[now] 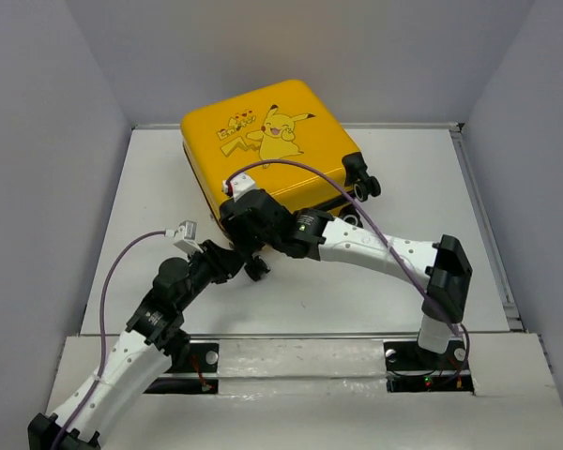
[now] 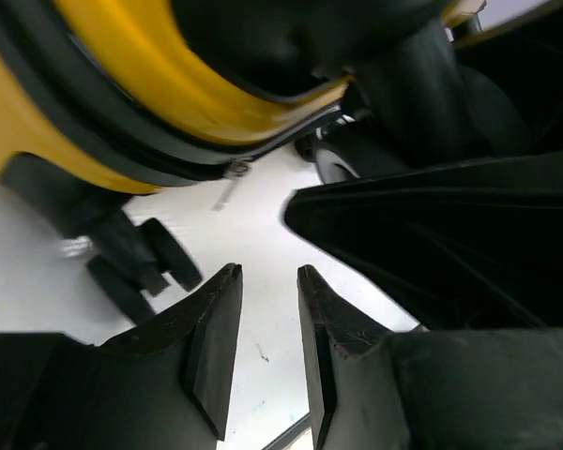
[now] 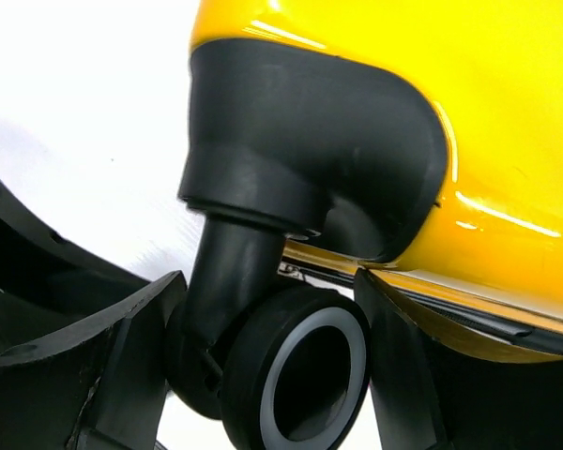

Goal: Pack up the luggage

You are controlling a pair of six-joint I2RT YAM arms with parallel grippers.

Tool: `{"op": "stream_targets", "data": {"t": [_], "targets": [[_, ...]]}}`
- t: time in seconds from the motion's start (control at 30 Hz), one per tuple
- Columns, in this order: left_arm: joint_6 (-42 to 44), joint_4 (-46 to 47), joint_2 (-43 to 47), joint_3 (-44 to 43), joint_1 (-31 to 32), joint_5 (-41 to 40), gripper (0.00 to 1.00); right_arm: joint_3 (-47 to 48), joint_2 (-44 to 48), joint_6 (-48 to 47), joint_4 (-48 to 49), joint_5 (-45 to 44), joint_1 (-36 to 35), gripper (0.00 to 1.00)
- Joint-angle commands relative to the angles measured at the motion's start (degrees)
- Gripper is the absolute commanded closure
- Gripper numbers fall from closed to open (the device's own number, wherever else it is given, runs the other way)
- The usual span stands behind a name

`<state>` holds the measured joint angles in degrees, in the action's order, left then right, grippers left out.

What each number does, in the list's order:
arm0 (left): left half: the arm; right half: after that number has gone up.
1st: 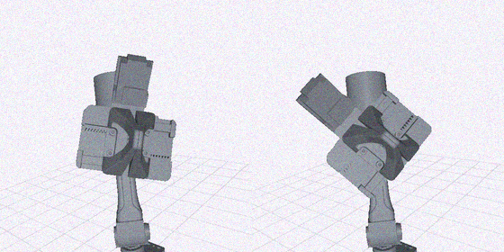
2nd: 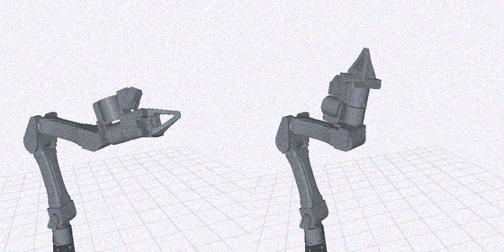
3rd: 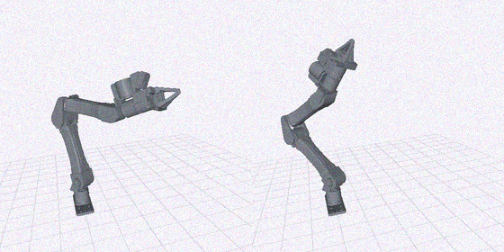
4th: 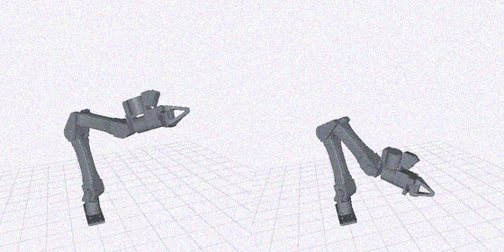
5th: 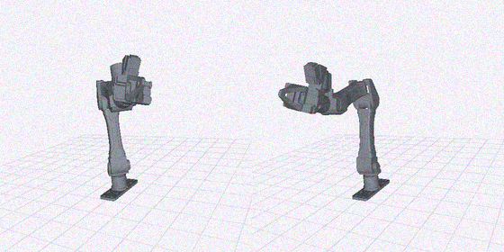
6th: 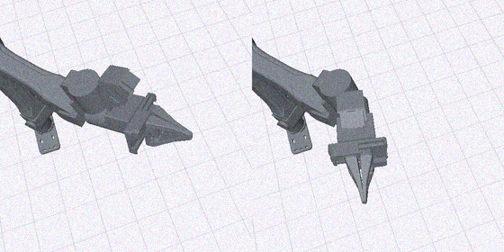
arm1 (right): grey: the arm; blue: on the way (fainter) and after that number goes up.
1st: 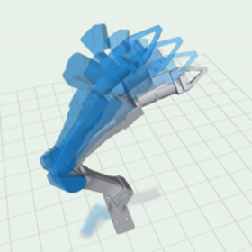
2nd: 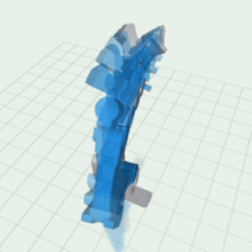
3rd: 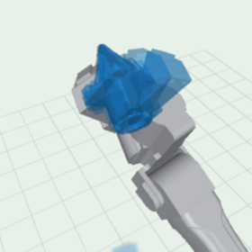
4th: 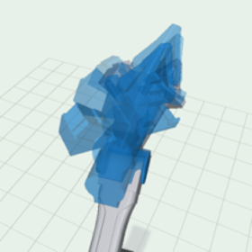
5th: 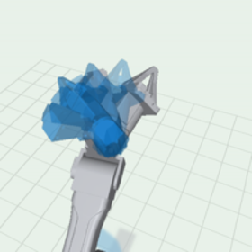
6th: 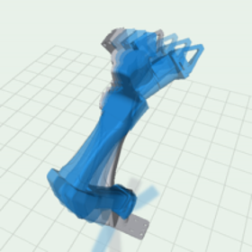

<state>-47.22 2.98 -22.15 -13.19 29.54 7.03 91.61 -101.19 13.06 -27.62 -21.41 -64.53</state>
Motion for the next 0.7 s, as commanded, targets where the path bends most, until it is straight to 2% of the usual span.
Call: {"op": "stream_targets", "data": {"t": [0.0,0.17,0.43,0.53,0.67], "targets": [[1.8,9.6,-2.7,0.3,1.5,-2.2,0.60,15.2,-3.1,-5.8,6.2,0.4,-0.9,0.93],[2.9,13.1,-5.3,1.4,5.7,-10.5,0.60,22.3,-8.8,-6.9,4.4,2.2,-0.9,0.93],[4.8,8.2,-7.8,-0.5,6.5,-22.4,0.59,21.8,-7.4,-7.2,5.2,2.3,-0.9,0.93],[5.4,10.3,-8.2,0.2,6.5,-23.5,0.42,18.6,-5.3,-6.7,6.5,1.6,-0.9,0.93],[6.8,17.1,-12.7,0.5,6.5,-22.3,0.38,14.7,-2.7,-5.9,8.3,2.0,-0.9,0.93]]}}
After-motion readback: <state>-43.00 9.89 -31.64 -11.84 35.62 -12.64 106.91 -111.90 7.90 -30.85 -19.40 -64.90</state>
